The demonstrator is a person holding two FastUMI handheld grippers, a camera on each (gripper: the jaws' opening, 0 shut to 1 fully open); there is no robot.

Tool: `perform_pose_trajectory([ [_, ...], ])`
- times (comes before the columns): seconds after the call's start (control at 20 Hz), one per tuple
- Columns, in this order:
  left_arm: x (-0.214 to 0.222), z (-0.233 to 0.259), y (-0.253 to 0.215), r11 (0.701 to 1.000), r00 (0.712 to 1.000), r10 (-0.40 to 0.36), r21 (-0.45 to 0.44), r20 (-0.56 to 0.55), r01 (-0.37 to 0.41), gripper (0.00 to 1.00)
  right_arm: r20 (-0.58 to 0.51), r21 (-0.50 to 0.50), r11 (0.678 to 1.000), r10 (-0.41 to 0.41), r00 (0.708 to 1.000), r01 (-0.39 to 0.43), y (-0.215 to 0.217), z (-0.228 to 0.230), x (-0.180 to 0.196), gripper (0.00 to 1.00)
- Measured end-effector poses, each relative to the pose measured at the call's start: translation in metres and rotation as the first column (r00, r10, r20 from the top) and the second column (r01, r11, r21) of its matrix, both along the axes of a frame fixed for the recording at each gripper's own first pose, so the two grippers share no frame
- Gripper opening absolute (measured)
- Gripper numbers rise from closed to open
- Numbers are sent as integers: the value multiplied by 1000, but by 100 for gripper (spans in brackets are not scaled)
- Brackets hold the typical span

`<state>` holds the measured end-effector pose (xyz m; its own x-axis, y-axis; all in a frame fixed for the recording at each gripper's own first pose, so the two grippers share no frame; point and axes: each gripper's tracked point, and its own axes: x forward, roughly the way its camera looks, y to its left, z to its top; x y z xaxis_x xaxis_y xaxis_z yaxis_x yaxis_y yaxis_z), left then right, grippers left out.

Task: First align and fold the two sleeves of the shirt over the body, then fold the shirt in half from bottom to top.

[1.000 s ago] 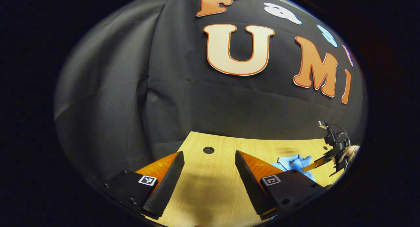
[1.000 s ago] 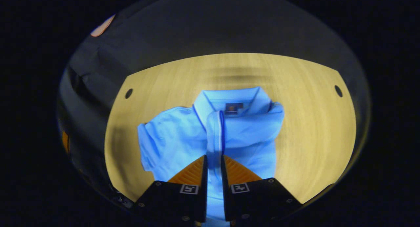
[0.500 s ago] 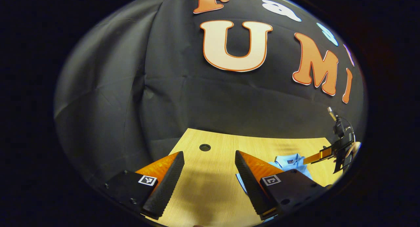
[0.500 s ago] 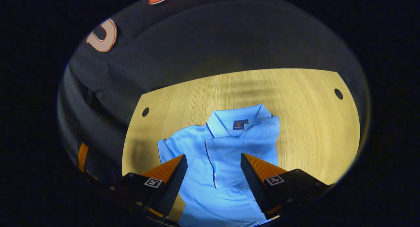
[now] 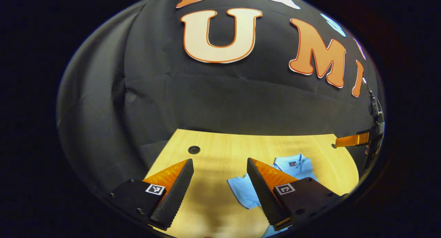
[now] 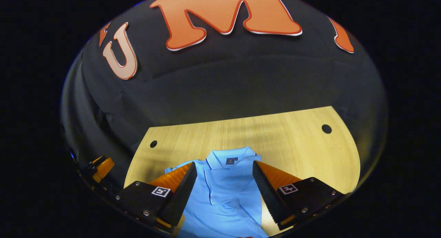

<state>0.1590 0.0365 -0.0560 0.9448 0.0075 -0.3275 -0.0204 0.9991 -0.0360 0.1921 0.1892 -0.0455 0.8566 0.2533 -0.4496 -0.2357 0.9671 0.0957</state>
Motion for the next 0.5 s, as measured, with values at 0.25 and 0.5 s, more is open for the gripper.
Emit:
perform_pose_trajectory([
  [0.25, 37, -35, -29, 999, 987, -52, -22, -154, 49, 100, 45, 52, 998, -26, 999, 24, -30, 24, -11, 98],
  [0.5, 63, -78, -43, 998, 945, -66, -17, -322, 64, 100, 13, 79, 996, -50, 999, 49, -64, 16, -19, 98],
])
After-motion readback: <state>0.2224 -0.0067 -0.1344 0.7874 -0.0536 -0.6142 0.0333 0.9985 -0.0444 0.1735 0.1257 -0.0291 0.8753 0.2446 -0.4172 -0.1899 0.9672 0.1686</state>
